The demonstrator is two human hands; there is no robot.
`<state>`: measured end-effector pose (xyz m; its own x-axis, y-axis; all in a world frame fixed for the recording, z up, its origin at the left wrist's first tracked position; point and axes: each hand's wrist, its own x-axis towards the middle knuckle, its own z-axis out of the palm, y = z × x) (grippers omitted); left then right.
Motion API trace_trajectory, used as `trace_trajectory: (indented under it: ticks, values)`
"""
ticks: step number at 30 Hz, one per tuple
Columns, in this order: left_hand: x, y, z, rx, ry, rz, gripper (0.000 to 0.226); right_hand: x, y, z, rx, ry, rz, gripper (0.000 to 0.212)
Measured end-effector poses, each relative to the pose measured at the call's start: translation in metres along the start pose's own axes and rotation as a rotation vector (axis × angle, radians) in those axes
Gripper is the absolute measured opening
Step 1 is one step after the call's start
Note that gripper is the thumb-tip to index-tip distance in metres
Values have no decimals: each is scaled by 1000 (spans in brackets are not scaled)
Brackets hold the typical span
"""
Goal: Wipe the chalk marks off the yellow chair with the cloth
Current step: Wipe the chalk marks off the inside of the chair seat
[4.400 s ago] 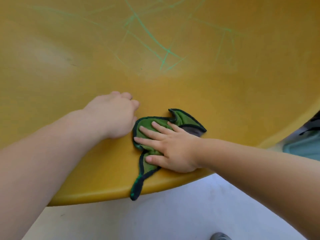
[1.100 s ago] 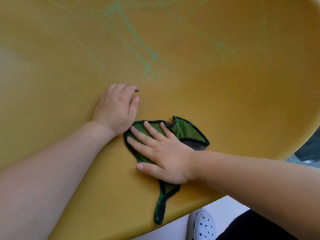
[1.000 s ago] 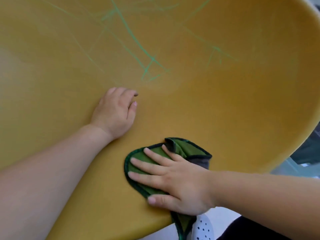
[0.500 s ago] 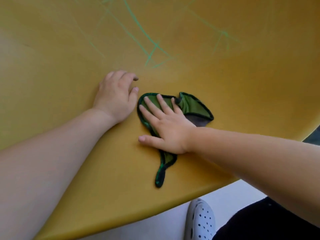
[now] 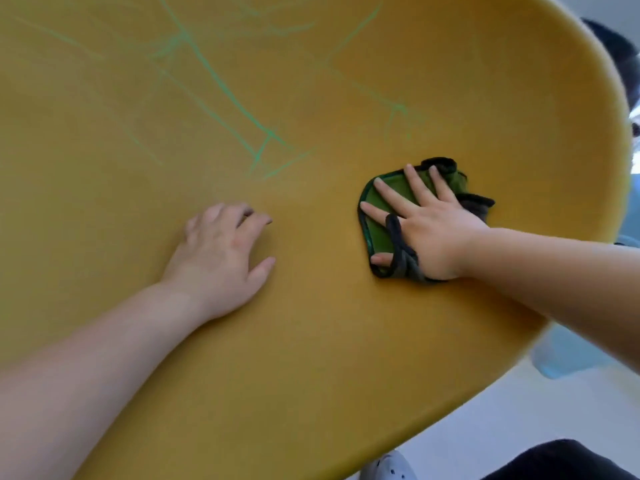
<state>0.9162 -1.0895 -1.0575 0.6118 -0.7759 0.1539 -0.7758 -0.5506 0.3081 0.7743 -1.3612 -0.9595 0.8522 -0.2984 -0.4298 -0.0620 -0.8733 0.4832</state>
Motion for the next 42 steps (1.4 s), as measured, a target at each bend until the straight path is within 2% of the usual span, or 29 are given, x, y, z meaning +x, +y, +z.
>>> trace_trajectory:
  ticks: [4, 7, 10, 13, 16, 19, 21, 23, 27, 29, 31, 33, 36, 39, 42]
  values:
    - [11, 25, 10, 4, -16, 15, 70, 42, -26, -11, 128, 62, 50, 89]
    - [27, 29, 9, 55, 16, 80, 74, 33, -58, -7, 171, 55, -90, 88]
    - [47, 26, 7, 42, -32, 108, 88, 0, -48, 1, 98, -11, -203, 89]
    - [56, 20, 13, 43, -67, 107, 101, -25, 19, -3, -107, -15, -5, 94]
    - [55, 19, 17, 59, -52, 137, 104, -30, 91, -36, -316, 115, 263, 110]
    - [53, 19, 18, 47, -38, 149, 104, -4, 118, -70, -374, 218, 452, 125]
    - [54, 18, 18, 25, -45, 143, 105, 23, 107, -73, -285, 260, 514, 126]
    - [54, 17, 17, 9, -52, 140, 107, 52, 71, -60, -150, 293, 485, 124]
    - [53, 15, 13, -48, -34, 127, 114, 87, -27, -28, 174, 283, 198, 103]
    - [52, 14, 12, -58, -31, 122, 114, 82, -50, -19, 181, 241, 66, 97]
    - [51, 14, 11, -62, -32, 115, 114, 71, -37, -18, 45, 219, 21, 100]
    - [50, 16, 10, -58, -46, 106, 113, 58, 11, -26, -150, 264, 108, 108]
    - [51, 17, 11, -56, -53, 99, 112, 41, 108, -69, -426, 406, 395, 118]
    - [51, 18, 11, -45, -53, 88, 112, 39, 152, -110, -352, 506, 572, 121]
    - [49, 18, 10, -45, -39, 80, 113, 70, 123, -99, -269, 544, 602, 124]
